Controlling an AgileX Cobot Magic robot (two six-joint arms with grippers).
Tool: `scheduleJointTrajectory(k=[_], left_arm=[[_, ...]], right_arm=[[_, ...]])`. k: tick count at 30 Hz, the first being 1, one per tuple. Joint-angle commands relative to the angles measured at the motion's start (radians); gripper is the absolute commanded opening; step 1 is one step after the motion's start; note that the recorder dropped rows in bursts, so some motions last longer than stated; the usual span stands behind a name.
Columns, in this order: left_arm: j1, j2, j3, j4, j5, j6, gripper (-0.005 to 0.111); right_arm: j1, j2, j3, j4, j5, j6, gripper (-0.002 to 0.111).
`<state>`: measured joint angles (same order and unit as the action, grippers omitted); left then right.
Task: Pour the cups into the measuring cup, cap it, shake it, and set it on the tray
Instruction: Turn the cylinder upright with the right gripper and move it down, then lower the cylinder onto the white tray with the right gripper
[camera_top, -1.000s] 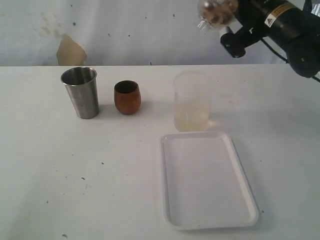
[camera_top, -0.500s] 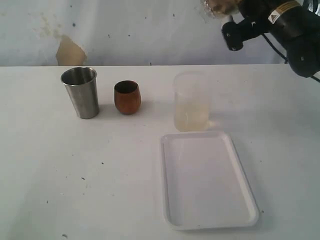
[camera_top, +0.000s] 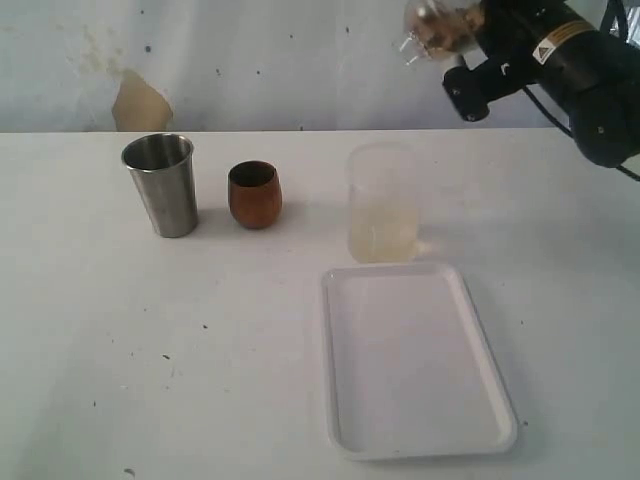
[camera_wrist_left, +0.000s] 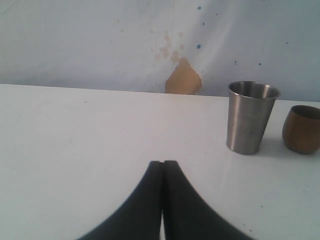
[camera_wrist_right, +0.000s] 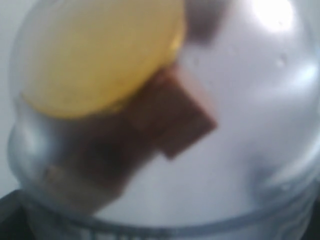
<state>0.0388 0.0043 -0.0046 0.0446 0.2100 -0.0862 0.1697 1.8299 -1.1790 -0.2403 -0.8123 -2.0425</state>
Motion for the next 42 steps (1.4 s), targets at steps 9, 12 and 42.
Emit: scheduleJointTrajectory(k=[9, 12, 42], left_arm=[[-0.001, -0.004, 0.005, 0.001, -0.009, -0.002, 0.0], [-0.001, -0.004, 0.005, 0.001, -0.009, -0.002, 0.0], [-0.001, -0.004, 0.005, 0.001, -0.009, -0.002, 0.0]], right_arm=[[-0.044, -0.029, 0.0, 0.556, 0.018, 1.325, 0.0], [-0.104, -0.029, 0.0, 0.422, 0.131, 1.796, 0.0], [-0.305, -0.317, 0.366, -1.39, -0.409, 3.011, 0.0]])
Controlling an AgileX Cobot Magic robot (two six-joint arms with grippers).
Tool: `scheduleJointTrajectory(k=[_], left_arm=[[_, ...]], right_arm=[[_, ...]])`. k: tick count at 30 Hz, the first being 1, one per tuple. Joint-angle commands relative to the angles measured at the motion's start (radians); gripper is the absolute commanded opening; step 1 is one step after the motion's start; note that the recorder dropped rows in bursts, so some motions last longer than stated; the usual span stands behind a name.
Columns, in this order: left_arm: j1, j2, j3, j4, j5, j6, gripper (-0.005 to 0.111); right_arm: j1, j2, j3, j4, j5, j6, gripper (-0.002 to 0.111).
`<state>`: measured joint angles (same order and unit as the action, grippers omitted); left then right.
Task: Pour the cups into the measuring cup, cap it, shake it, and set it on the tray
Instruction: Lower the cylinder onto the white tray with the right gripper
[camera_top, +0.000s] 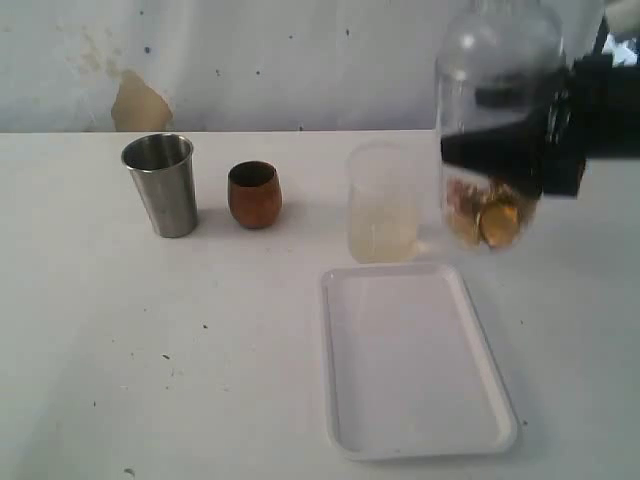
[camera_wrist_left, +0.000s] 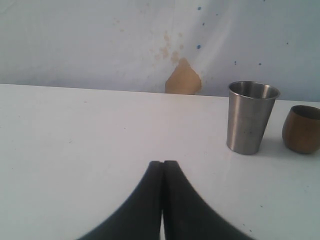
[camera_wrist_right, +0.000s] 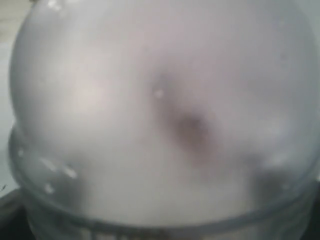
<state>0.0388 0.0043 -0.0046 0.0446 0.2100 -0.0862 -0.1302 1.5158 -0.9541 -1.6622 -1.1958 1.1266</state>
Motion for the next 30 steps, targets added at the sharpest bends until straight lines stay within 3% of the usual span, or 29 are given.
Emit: scheduleJointTrajectory(k=[1, 5, 7, 14, 30], left_arm=[[-0.001, -0.004, 0.005, 0.001, -0.009, -0.002, 0.0], [-0.001, -0.004, 0.005, 0.001, -0.009, 0.0, 0.0], [-0.001, -0.004, 0.005, 0.001, -0.009, 0.0, 0.0], [-0.001, -0.004, 0.005, 0.001, -0.009, 0.0, 0.0], [-0.001, -0.004, 0.005, 0.001, -0.009, 0.0, 0.0]], right_arm=[[-0.005, -0.002, 0.198, 0.092, -0.025, -0.242, 0.0], [0.026, 0.043, 0.377, 0.336, -0.025, -0.616, 0.0], [0.055, 0.087, 0.403, 0.429, -0.025, -0.708, 0.0], [0.18, 0.267, 0.343, 0.483, -0.025, -0.769, 0.0], [0.334, 0.362, 0.315, 0.686, -0.025, -0.893, 0.0]])
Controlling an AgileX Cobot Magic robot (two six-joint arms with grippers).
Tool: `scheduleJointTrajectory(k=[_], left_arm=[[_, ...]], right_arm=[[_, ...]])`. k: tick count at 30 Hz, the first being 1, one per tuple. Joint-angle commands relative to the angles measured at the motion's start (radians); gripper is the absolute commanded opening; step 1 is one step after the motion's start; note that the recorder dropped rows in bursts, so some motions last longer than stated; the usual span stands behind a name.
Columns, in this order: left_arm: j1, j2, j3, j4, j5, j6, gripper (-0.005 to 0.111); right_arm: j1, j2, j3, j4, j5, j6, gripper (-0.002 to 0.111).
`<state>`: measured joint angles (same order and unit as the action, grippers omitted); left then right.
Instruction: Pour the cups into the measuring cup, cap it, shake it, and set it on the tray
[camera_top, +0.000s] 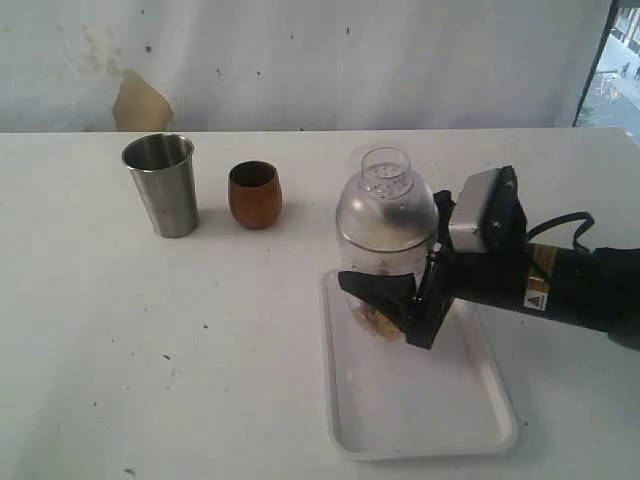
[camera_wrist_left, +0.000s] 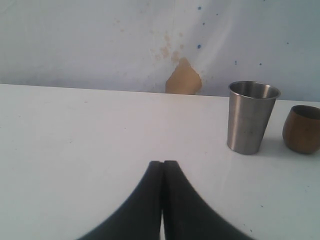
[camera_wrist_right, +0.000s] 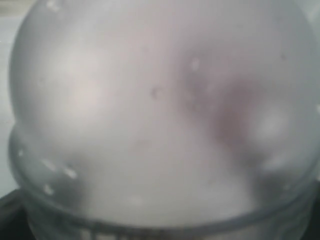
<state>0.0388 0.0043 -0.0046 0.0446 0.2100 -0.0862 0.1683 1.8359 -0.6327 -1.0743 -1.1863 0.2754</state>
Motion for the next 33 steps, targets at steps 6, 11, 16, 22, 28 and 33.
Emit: scheduleJointTrajectory(k=[6, 11, 16, 22, 28, 33], left_arm=[[-0.001, -0.004, 0.005, 0.001, -0.009, 0.0, 0.0], [-0.001, -0.004, 0.005, 0.001, -0.009, 0.0, 0.0], [-0.001, -0.004, 0.005, 0.001, -0.009, 0.0, 0.0], [-0.001, -0.004, 0.005, 0.001, -0.009, 0.0, 0.0], [-0.001, -0.004, 0.005, 0.001, -0.009, 0.0, 0.0], [-0.001, -0.004, 0.005, 0.001, -0.009, 0.0, 0.0]], right_arm=[[0.052, 0.073, -0.012, 0.145, -0.035, -0.07, 0.0], [0.052, 0.073, -0.016, 0.15, -0.035, -0.07, 0.001], [0.052, 0.073, -0.017, 0.135, -0.035, -0.009, 0.032], [0.052, 0.073, -0.017, 0.129, -0.035, -0.003, 0.092], [0.052, 0.073, -0.017, 0.129, -0.035, -0.005, 0.098], [0.052, 0.054, -0.017, 0.135, -0.035, -0.01, 0.098]])
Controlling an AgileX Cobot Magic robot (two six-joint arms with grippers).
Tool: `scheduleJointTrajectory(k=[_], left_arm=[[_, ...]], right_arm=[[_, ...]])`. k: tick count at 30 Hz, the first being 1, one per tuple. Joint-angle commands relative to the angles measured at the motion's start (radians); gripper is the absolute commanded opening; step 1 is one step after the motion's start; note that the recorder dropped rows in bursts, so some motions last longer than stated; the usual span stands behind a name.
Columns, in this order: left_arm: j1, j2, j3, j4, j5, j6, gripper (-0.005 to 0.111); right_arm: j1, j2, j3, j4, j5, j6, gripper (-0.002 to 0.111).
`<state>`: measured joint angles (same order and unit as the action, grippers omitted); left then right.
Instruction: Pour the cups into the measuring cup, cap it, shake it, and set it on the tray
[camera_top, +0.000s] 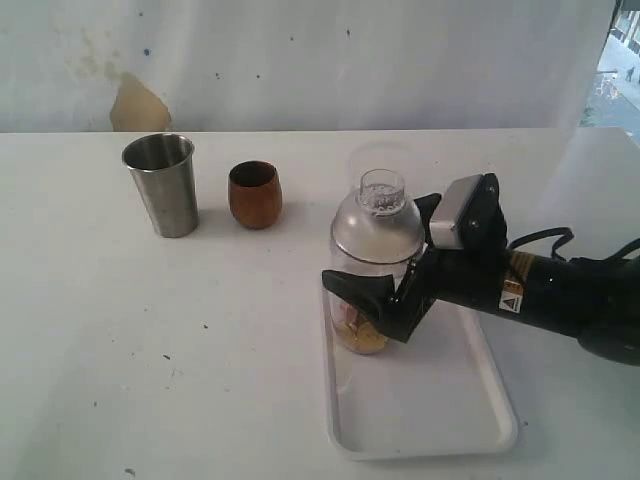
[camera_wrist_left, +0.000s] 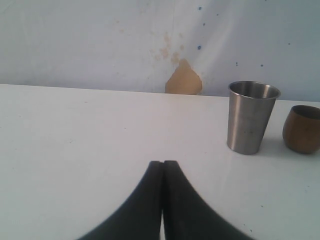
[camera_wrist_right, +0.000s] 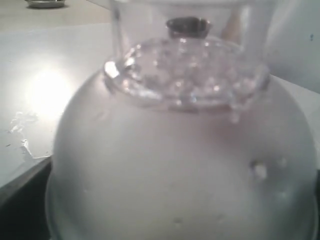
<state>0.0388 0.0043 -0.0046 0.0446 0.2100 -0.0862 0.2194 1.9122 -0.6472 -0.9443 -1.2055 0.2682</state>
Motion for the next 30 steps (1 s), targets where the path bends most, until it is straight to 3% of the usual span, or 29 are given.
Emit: scheduleJointTrajectory(k=[1, 12, 15, 17, 19, 22, 24, 30], left_arm=[[-0.001, -0.004, 0.005, 0.001, -0.009, 0.0, 0.0], [-0.001, -0.004, 0.005, 0.001, -0.009, 0.0, 0.0], [-0.001, -0.004, 0.005, 0.001, -0.009, 0.0, 0.0], [-0.001, -0.004, 0.005, 0.001, -0.009, 0.0, 0.0], [-0.001, -0.004, 0.005, 0.001, -0.009, 0.0, 0.0], [-0.001, -0.004, 0.005, 0.001, -0.009, 0.0, 0.0], [-0.001, -0.004, 0.005, 0.001, -0.009, 0.0, 0.0], [-0.001, -0.004, 0.005, 0.001, -0.009, 0.0, 0.0]], right_arm=[[0.001, -0.034, -0.002, 0.008, -0.016, -0.002, 0.098], [-0.001, -0.417, -0.002, 0.115, 0.039, 0.022, 0.098], [-0.001, -0.6, -0.002, 0.129, 0.219, -0.029, 0.098], [-0.001, -0.703, -0.002, 0.273, 0.389, -0.029, 0.096], [-0.001, -0.809, -0.002, 0.429, 0.495, -0.018, 0.082], [-0.001, -0.958, -0.002, 0.527, 0.637, -0.004, 0.027], [-0.001, -1.034, -0.002, 0.54, 0.72, -0.005, 0.002], [-0.001, -1.29, -0.002, 0.749, 1.039, -0.1, 0.0]])
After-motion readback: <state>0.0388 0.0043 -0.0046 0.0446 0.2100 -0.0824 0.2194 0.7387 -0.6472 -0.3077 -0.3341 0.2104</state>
